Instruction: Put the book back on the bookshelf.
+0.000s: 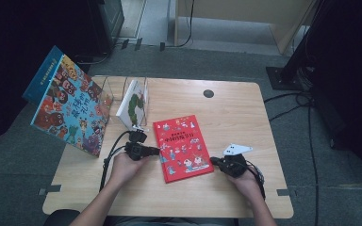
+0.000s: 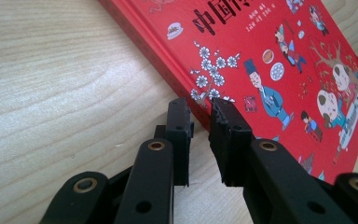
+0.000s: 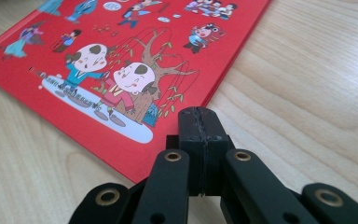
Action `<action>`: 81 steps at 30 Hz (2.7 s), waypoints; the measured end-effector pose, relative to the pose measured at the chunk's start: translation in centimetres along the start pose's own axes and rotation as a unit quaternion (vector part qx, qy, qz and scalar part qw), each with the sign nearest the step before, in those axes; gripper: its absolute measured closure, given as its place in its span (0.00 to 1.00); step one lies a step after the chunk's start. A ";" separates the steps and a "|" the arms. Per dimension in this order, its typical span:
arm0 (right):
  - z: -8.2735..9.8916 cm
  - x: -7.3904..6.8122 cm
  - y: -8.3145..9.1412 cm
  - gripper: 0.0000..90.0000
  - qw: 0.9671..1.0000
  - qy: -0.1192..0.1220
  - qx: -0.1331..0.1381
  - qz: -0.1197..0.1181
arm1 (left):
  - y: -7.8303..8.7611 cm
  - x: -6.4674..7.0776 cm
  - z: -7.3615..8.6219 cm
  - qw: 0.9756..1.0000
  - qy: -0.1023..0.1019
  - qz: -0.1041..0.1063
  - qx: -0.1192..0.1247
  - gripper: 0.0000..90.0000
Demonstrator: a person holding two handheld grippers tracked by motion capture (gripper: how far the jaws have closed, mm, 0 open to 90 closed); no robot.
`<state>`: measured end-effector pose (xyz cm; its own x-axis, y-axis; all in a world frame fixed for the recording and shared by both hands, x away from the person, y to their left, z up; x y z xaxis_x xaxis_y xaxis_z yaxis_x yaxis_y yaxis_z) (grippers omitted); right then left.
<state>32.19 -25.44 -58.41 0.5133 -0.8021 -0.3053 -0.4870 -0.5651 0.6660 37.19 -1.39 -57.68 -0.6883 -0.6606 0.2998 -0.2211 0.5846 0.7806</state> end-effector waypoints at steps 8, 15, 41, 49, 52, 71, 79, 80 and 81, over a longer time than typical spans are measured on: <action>0.6 -0.9 0.2 1.00 1.000 0.011 -0.006 -0.011 | -0.1 -0.3 -0.3 1.000 0.009 0.003 0.007 0.90; 1.2 -1.9 0.4 1.00 0.999 0.019 -0.018 -0.030 | -0.1 -0.1 0.0 1.000 -0.002 0.002 -0.009 0.98; -0.6 -0.7 -0.5 0.91 1.000 -0.010 0.004 -0.013 | -0.1 0.7 0.6 1.000 -0.015 -0.012 -0.007 1.00; -2.0 0.0 -0.9 0.84 0.999 -0.043 0.025 0.000 | -0.2 0.3 0.1 1.000 -0.009 -0.012 -0.009 0.98; -2.6 0.3 -0.9 0.81 0.998 -0.058 0.036 0.002 | -0.1 -0.1 -0.4 1.000 -0.009 -0.014 -0.010 0.98; -4.7 1.1 -3.4 0.71 0.982 -0.175 -0.066 -0.016 | -0.7 -0.6 -1.2 1.000 -0.004 -0.021 -0.004 1.00; -5.5 1.7 -3.7 0.72 0.963 -0.243 -0.112 -0.017 | -0.8 -0.3 -1.1 1.000 -0.004 -0.013 -0.007 1.00; -5.5 1.8 -3.8 0.72 0.962 -0.249 -0.114 -0.017 | -0.8 -0.2 -1.1 1.000 -0.002 -0.010 -0.008 1.00; -5.6 1.9 -3.8 0.72 0.959 -0.258 -0.116 -0.015 | -0.8 -0.1 -1.1 1.000 -0.001 -0.009 -0.008 1.00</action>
<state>38.92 -23.71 -57.67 0.0770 -0.8084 -0.5835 -0.2753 -0.5798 0.7669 38.19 -2.36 -57.72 -0.6854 -0.6705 0.2842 -0.2234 0.5650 0.7943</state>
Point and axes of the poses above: each handheld gripper's, and its own axes: y roughly backward along the jaws, z roughly out of its underside, x roughly to its right, the point moved 10 cm from there along -y, roughly forward along the jaws, and after that the axes turned 14 degrees about -y, right-handed, at the moved point
